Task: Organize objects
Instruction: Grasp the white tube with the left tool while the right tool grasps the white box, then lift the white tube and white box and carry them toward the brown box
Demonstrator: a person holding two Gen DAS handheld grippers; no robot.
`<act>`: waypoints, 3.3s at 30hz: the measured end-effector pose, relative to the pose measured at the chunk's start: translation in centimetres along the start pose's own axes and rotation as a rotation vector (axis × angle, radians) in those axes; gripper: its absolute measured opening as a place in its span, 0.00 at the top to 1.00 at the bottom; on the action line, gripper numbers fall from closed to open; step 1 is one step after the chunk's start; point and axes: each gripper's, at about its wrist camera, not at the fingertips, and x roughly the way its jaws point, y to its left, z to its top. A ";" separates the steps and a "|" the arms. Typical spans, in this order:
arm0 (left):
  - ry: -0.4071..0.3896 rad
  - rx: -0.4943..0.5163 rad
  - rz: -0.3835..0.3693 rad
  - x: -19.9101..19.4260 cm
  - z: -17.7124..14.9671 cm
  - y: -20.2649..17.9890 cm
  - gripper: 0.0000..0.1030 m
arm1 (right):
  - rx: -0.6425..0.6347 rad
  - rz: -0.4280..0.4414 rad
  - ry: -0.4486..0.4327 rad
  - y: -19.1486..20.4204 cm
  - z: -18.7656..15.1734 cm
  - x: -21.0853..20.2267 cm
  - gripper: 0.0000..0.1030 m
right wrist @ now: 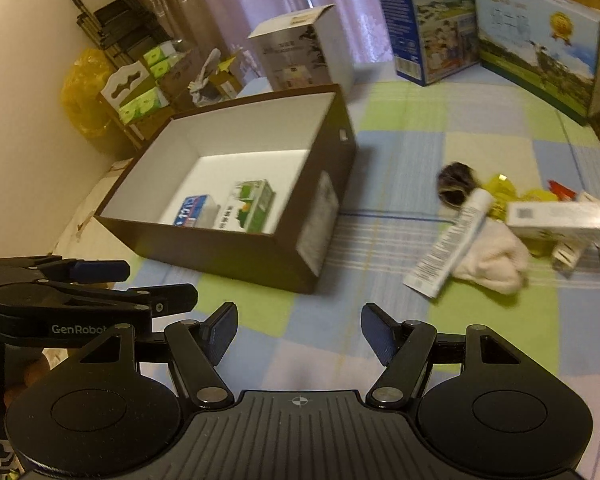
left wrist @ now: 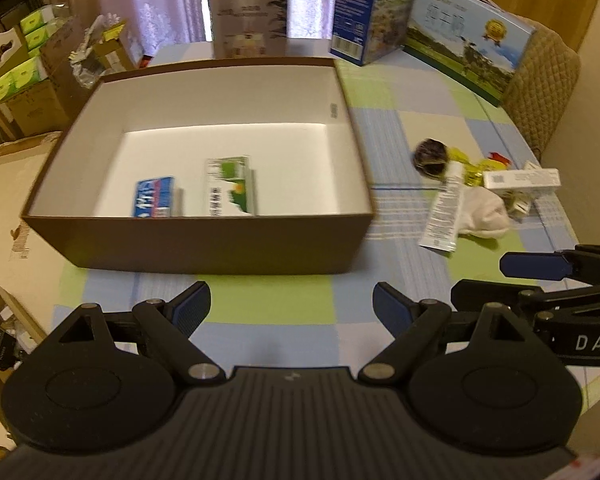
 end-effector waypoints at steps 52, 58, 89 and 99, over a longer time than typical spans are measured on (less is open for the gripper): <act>0.152 0.260 -0.147 18.8 10.1 -18.2 0.58 | 0.307 -0.283 -0.100 -24.2 -2.2 -7.0 0.36; 0.152 0.244 -0.171 20.7 10.7 -18.6 0.62 | 0.302 -0.285 -0.111 -25.0 -1.5 -6.8 0.37; 0.137 0.001 -0.065 16.2 2.5 -12.9 0.71 | -0.118 -0.185 0.012 -19.8 0.4 3.8 0.73; 0.166 0.044 -0.124 14.2 -0.3 -12.0 0.70 | 0.020 -0.092 0.095 -21.0 -4.4 -1.5 0.75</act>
